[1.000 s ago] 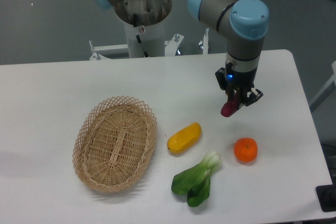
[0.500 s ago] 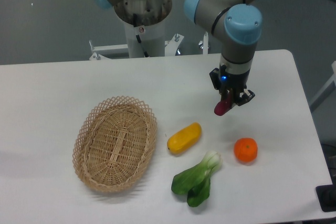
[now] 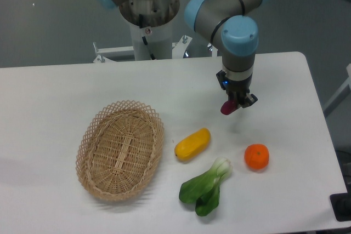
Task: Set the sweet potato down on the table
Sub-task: 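Lower the held purple sweet potato toward the table with the gripper, then open the gripper to release the sweet potato onto the table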
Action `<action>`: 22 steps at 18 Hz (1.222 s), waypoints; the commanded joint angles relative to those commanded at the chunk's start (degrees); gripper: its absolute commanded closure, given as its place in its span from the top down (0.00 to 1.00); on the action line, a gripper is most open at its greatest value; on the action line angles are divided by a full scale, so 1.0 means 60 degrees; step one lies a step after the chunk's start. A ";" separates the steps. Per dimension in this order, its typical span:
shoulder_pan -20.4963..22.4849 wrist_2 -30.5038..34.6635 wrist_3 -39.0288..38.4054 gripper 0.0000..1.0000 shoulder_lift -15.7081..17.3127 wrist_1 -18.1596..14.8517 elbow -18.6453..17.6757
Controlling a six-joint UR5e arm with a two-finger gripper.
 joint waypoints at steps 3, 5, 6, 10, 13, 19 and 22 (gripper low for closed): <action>0.0000 -0.0015 -0.0029 0.11 -0.0191 0.0075 -0.0089; 0.0000 -0.0015 -0.0029 0.12 -0.0264 0.0075 -0.0133; 0.0000 -0.0015 -0.0015 0.12 -0.0322 0.0075 -0.0206; 0.0000 -0.0029 -0.0132 0.52 -0.0308 0.0090 -0.0060; 0.0000 -0.0029 -0.0161 1.00 -0.0133 0.0090 0.0100; -0.0044 -0.0088 -0.1111 1.00 0.0204 0.0076 0.1037; -0.0073 -0.0393 -0.1303 1.00 0.0263 0.0061 0.1462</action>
